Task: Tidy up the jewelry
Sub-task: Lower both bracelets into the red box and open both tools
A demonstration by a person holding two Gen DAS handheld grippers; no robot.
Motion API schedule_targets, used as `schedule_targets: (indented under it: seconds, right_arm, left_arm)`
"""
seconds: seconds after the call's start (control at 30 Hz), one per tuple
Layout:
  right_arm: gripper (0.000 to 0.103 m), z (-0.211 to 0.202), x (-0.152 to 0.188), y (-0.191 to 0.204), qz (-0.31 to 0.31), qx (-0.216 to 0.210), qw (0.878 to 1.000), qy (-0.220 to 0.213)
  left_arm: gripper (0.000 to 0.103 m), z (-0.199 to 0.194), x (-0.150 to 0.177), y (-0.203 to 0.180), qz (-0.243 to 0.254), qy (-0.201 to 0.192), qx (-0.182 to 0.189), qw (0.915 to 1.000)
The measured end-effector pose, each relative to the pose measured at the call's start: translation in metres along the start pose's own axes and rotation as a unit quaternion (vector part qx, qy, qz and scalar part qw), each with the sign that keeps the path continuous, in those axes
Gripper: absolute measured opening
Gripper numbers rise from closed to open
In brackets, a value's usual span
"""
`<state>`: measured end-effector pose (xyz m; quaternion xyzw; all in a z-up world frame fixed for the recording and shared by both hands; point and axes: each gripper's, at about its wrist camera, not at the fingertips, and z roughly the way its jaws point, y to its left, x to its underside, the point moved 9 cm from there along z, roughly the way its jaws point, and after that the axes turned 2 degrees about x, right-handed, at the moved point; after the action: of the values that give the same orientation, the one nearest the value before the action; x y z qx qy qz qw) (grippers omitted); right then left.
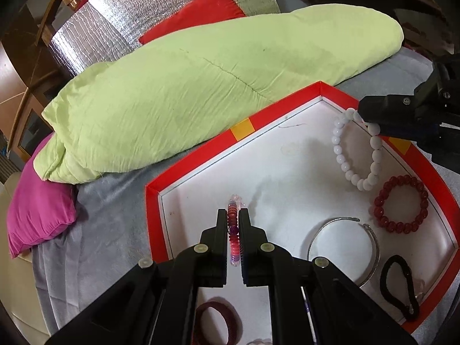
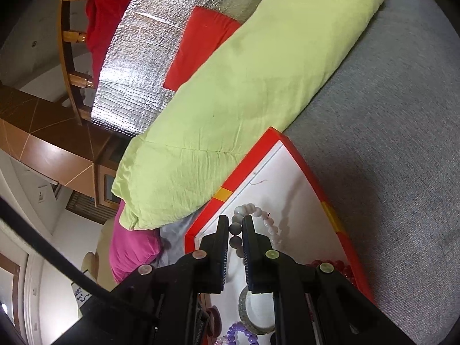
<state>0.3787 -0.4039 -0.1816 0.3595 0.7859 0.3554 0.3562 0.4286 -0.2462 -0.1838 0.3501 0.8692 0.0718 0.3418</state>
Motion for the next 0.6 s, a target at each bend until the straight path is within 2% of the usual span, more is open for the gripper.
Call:
schedule_targets:
  seconds: [0.3,0.5,0.6]
  right_arm:
    - [0.011,0.004,0.002,-0.012,0.008,0.026,1.0,0.008]
    - [0.013,0.007,0.003,-0.021,0.013,0.049,0.999,0.011]
    - [0.013,0.009,0.005,-0.022,0.017,0.048,0.999,0.016]
  left_arm:
    - [0.008,0.015,0.016,0.004,-0.026,0.036,0.02,0.9988]
    - [0.008,0.019,0.024,0.006,-0.045,0.047,0.044,0.9969]
    - [0.008,0.019,0.026,0.008,-0.052,0.045,0.055,0.9961]
